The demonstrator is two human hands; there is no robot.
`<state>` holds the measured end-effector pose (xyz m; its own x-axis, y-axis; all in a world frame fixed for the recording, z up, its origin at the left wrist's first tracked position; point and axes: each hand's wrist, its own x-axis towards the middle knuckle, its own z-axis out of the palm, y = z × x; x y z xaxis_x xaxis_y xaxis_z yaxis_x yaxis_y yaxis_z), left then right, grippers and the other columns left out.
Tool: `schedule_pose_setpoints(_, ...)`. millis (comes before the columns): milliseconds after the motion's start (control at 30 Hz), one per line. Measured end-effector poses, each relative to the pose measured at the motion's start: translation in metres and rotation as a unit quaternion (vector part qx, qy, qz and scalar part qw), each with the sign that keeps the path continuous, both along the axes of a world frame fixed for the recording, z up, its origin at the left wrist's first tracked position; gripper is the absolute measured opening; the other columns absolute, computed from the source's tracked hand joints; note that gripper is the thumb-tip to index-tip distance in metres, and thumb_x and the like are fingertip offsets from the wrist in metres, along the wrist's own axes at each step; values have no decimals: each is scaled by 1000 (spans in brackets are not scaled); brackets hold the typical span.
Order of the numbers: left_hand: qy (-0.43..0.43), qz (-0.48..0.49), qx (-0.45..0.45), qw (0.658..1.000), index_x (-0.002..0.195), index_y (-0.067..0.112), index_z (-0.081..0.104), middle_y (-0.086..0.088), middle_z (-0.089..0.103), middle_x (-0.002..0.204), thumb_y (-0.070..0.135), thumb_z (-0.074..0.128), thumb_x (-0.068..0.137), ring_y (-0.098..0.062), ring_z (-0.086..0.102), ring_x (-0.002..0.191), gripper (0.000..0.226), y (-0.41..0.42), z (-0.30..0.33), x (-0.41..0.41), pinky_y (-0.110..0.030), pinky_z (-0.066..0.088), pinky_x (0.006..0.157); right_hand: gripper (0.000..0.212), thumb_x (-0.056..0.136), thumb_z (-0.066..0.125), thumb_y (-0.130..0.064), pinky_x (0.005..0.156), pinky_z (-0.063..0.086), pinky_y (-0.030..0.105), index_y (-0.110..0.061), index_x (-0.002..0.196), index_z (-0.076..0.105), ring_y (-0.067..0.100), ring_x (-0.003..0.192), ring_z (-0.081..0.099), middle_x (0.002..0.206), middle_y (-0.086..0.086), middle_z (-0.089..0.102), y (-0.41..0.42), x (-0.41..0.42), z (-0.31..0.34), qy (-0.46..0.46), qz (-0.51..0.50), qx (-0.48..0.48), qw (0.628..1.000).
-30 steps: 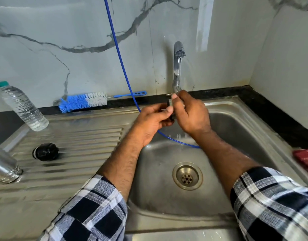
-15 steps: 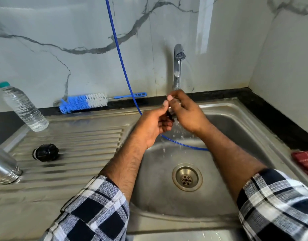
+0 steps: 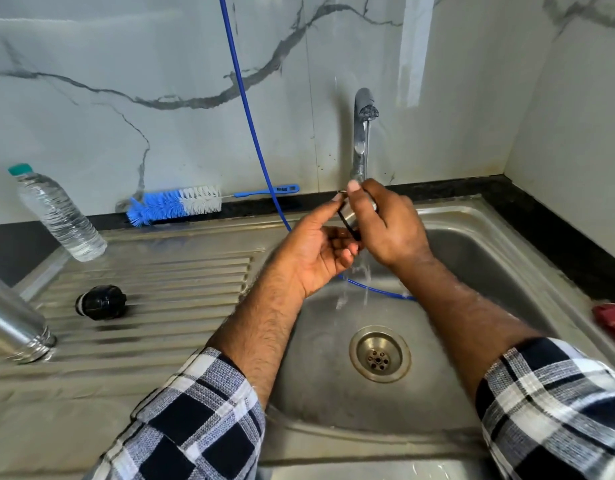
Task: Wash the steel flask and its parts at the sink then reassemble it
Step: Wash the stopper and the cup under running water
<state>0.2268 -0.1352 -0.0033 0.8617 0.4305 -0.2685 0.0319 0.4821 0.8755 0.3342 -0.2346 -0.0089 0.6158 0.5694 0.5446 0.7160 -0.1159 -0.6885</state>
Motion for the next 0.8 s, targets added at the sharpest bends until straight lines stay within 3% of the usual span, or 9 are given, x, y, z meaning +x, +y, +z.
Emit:
schedule_pose_setpoints(100,-29,57,97,993,95,11,74,-8,70,78,36,70,100,-18,65,67,25,0,-7,2,-26,56,58,60,110,26,-62,76,48,36,-21,90,64,18,83,67,84,0,71,3,-1,4,97,-47,-74,991)
schedule_pose_setpoints(167,-48,71,189,978,98,8,75,-12,76,86,28,72,99,-21,73,76,20,0,-16,5,-32,61,70,68,109,24,-64,88,52,42,-14,104,70,30,97,68,104,12,74,7,1,8,167,-87,-102,977)
schedule_pose_setpoints(233,-62,91,257,960,107,7,74,-13,79,98,23,77,96,-24,77,88,20,0,-19,5,-38,64,78,70,108,27,-65,71,53,37,-9,107,69,29,78,67,98,16,73,9,4,11,313,-75,-80,943)
schedule_pose_setpoints(300,-65,101,284,951,113,8,72,-11,79,99,21,76,96,-25,78,90,22,0,-18,5,-40,65,82,62,105,34,-66,45,34,25,-13,96,64,17,45,45,69,9,59,2,7,14,453,11,-48,890)
schedule_pose_setpoints(333,-71,102,278,953,117,9,69,-10,79,99,20,73,99,-26,78,87,21,0,-17,5,-40,65,81,59,102,40,-69,41,25,22,-15,95,63,14,41,34,63,7,51,-2,10,14,484,60,-46,872)
schedule_pose_setpoints(467,-83,114,210,967,135,15,57,-19,77,108,22,55,110,-33,78,78,26,3,-14,3,-39,67,74,56,96,62,-69,46,21,25,-14,90,66,13,44,30,62,6,50,-4,18,5,484,129,0,865)
schedule_pose_setpoints(567,-75,136,187,970,127,8,64,-25,77,106,21,47,113,-34,80,81,25,3,-15,2,-36,66,68,38,101,67,-48,44,31,24,-11,109,72,14,47,42,66,7,54,-1,15,0,460,167,30,871)
schedule_pose_setpoints(633,-58,145,186,970,122,3,65,-24,78,98,22,43,115,-32,80,78,30,3,-17,2,-32,64,62,37,98,72,-45,45,34,24,-12,113,68,14,50,47,67,5,56,-3,14,1,430,182,1,884)
schedule_pose_setpoints(800,-27,116,195,974,122,3,66,-21,78,89,29,43,114,-29,79,73,36,-1,-21,7,-29,64,60,57,94,63,-70,43,43,25,-13,91,68,15,46,55,60,4,63,-2,9,0,305,19,-32,952)
